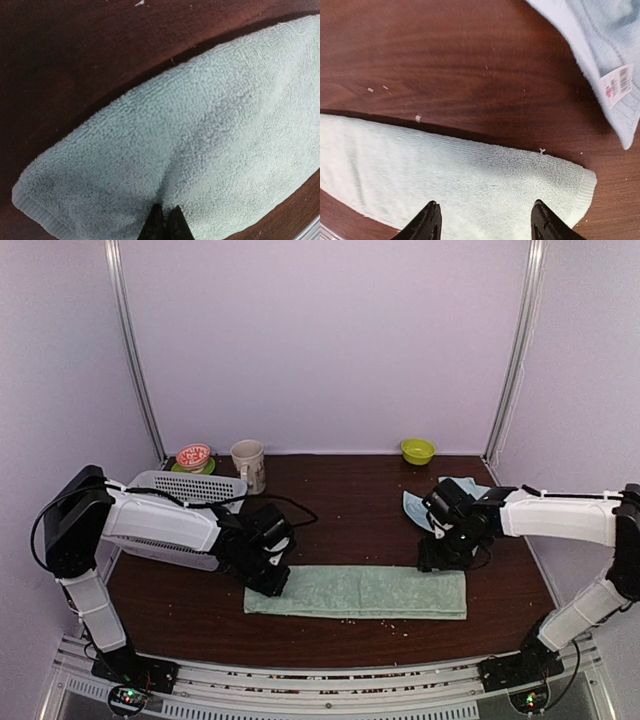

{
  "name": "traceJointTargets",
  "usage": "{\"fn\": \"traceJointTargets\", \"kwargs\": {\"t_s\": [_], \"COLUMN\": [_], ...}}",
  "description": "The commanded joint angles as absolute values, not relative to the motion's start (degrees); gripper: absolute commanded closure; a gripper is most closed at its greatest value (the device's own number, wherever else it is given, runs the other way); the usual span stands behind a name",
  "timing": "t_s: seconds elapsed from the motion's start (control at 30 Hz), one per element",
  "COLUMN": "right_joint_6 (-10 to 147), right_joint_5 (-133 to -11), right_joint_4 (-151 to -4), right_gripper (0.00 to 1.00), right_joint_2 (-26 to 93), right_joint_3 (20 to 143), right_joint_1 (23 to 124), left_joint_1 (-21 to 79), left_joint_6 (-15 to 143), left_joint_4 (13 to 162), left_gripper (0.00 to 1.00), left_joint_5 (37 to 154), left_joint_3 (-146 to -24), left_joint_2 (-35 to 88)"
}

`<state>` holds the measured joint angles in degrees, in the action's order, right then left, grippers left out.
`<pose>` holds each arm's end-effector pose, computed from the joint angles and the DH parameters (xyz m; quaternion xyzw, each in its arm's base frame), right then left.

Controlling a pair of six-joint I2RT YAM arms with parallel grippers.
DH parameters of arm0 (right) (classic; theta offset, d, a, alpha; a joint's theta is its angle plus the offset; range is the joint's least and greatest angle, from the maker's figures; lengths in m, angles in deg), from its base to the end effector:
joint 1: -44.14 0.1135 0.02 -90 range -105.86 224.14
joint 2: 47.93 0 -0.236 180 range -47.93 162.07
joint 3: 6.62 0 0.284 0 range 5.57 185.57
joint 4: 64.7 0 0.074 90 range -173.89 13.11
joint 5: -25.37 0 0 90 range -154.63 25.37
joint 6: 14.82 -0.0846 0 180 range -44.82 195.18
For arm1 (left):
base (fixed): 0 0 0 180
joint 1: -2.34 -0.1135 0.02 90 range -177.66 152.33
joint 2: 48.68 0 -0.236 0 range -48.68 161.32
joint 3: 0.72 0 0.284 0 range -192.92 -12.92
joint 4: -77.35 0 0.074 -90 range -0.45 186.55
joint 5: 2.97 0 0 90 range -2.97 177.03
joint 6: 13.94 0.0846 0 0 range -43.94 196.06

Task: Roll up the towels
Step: Pick up the towel from the center of the board.

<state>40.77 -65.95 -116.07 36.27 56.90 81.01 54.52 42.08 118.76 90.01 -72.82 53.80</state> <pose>0.2474 0.1880 0.0971 -0.0230 0.9874 0.1001 0.1201 0.2207 -0.2914 0.0497 0.1602 0.9740 -0.1268 0.0980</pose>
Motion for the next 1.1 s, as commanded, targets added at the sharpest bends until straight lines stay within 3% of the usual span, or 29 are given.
{"fn": "traceJointTargets", "kwargs": {"t_s": [0.0,0.27,0.57,0.7,0.9,1.07], "right_joint_6": [31.6,20.1,21.7,27.8,36.4,40.1], "right_joint_5": [-64.2,-63.6,-64.4,-65.6,-65.6,-65.1], "right_joint_4": [-115.3,-109.8,-108.2,-109.4,-113.2,-114.2], "right_gripper": [0.38,0.37,0.38,0.47,0.69,0.78], "right_joint_2": [23.8,11.4,12.8,18.0,25.3,30.5], "right_joint_3": [52.3,37.7,32.5,35.3,41.3,44.4], "right_joint_1": [80.8,80.8,75.6,72.7,68.8,68.1], "left_joint_1": [55.5,55.9,55.9,55.9,55.9,55.9], "left_joint_6": [38.2,37.3,40.2,41.2,41.8,41.4], "left_joint_4": [116.5,117.0,122.1,123.9,124.5,123.9], "left_gripper": [0.99,0.98,0.54,0.51,0.51,0.51], "left_joint_5": [90.6,89.5,88.5,88.0,87.4,86.7], "left_joint_3": [-69.1,-66.8,-70.7,-72.8,-74.7,-74.6], "left_joint_2": [53.0,50.3,45.6,43.9,43.2,43.1]}}
